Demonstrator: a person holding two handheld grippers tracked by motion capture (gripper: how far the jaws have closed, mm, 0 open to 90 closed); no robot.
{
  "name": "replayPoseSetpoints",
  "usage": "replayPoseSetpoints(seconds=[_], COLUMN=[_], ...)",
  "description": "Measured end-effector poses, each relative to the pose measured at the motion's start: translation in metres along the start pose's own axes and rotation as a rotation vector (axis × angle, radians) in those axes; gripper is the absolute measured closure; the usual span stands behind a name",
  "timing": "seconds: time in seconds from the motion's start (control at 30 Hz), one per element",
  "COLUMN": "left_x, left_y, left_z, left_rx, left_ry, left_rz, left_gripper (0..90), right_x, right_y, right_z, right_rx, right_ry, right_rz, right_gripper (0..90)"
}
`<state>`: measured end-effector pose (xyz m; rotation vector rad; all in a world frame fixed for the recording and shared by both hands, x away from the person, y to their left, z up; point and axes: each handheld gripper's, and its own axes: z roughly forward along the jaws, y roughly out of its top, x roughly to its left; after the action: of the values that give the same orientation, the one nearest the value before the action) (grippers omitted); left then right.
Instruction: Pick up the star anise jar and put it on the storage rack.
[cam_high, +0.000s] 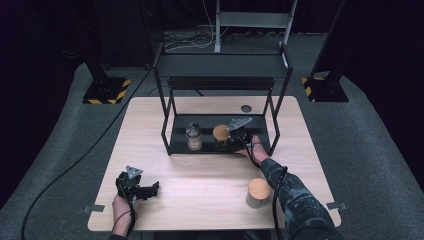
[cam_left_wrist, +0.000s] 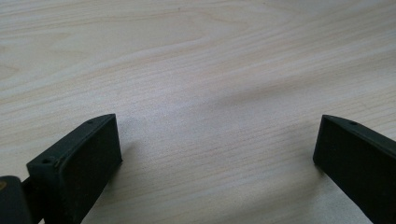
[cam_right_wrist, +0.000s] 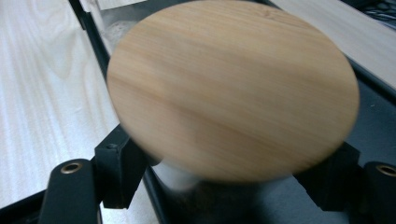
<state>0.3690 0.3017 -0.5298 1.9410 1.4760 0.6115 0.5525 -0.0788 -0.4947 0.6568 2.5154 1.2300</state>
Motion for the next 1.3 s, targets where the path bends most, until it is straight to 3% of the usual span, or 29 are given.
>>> replayPoseSetpoints(seconds=[1.07,1.3], left_x=[0.0,0.0], left_y=[0.0,0.0], left_z=[0.0,0.0], left_rx=[0.0,0.0], left_ry=[0.0,0.0], left_rz=[0.0,0.0], left_gripper=[0.5,0.4], right_x=[-0.0007,-0.0003], right_y=[0.0039,0.006], right_z=[0.0034,0.0029], right_rx=[0.014,0.04], right_ry=[-0.004,-0.004], right_rz=[0.008,0.021], right_gripper=[25.0,23.3])
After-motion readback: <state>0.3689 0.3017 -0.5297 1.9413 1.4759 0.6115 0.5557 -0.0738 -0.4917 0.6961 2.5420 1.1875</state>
